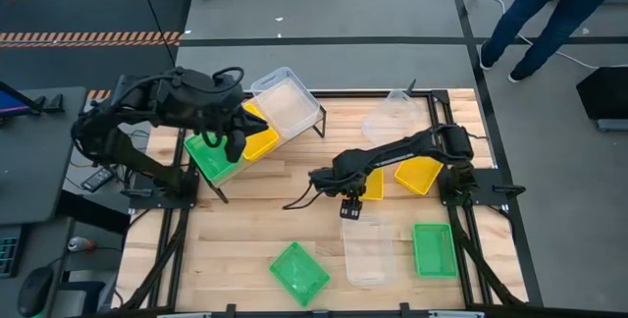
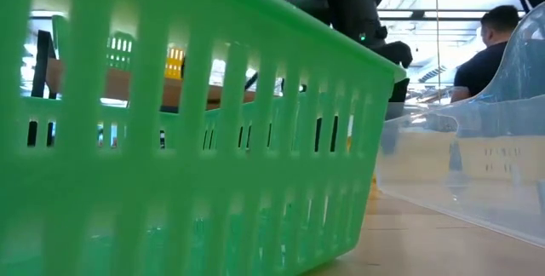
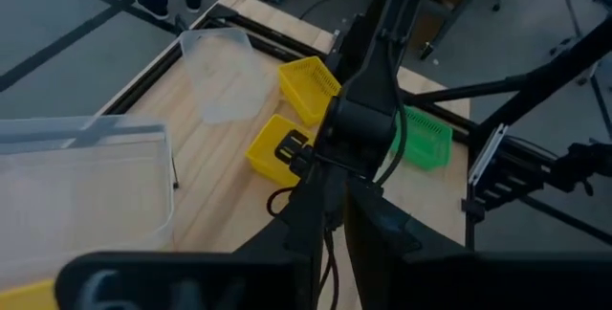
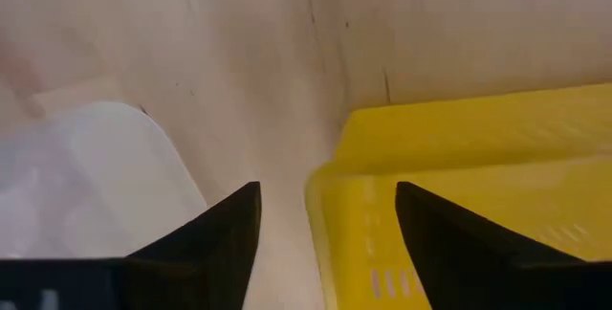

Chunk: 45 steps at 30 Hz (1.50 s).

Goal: Stack baskets on shelf by color
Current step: Stack the left yellow bin on top of the yellow bin on the shelf

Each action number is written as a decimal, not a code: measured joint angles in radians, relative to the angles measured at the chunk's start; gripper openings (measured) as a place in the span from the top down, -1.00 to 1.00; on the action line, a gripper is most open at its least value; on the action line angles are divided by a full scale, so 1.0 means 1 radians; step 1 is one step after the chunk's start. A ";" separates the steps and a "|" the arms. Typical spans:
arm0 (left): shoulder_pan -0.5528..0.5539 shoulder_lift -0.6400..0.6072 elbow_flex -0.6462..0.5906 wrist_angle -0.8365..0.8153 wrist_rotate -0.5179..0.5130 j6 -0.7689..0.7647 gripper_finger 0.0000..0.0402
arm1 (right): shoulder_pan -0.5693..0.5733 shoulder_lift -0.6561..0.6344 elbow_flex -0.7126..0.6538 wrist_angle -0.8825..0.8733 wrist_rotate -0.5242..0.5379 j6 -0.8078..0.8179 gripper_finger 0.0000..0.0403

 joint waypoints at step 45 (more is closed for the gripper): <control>-0.056 0.080 -0.001 0.229 0.048 0.174 0.54 | 0.148 -0.602 0.207 0.206 -0.175 -0.962 0.91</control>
